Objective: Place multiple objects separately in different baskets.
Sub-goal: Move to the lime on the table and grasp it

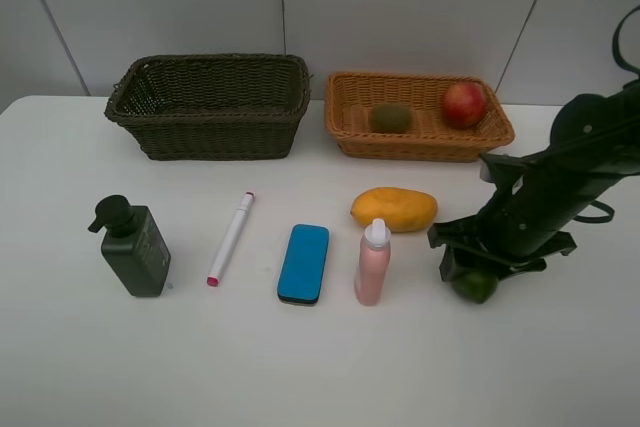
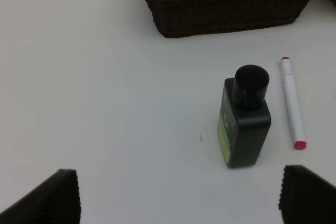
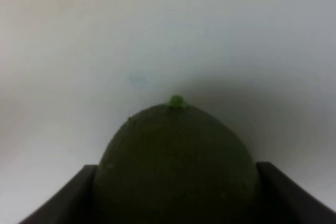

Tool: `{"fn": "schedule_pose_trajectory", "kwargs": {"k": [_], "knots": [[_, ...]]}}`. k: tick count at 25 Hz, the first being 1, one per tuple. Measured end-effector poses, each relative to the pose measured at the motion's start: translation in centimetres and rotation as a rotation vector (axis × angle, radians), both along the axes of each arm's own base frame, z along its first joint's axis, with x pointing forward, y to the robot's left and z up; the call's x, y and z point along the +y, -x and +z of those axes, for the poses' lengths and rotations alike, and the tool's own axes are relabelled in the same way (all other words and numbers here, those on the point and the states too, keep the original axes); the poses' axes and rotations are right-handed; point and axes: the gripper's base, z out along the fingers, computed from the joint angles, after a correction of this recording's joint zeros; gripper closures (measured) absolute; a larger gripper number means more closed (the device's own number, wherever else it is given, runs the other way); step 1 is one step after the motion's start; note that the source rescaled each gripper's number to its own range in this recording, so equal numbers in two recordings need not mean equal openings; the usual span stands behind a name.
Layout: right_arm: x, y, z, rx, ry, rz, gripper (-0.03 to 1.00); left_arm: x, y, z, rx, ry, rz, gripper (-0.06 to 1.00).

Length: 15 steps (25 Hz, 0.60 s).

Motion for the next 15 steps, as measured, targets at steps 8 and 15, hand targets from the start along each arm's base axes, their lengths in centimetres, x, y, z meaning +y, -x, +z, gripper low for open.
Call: {"fn": "schedule_pose_trajectory", "kwargs": {"k": [8, 15], "knots": [[0.0, 0.0, 0.0, -0.002, 0.001, 0.014, 0.85, 0.0, 0.0, 0.0, 0.000, 0.000, 0.000, -0.06], [0.4, -1.1, 1.2, 0.012, -0.004, 0.044, 0.85, 0.0, 0.0, 0.0, 0.000, 0.000, 0.000, -0.06]]}}
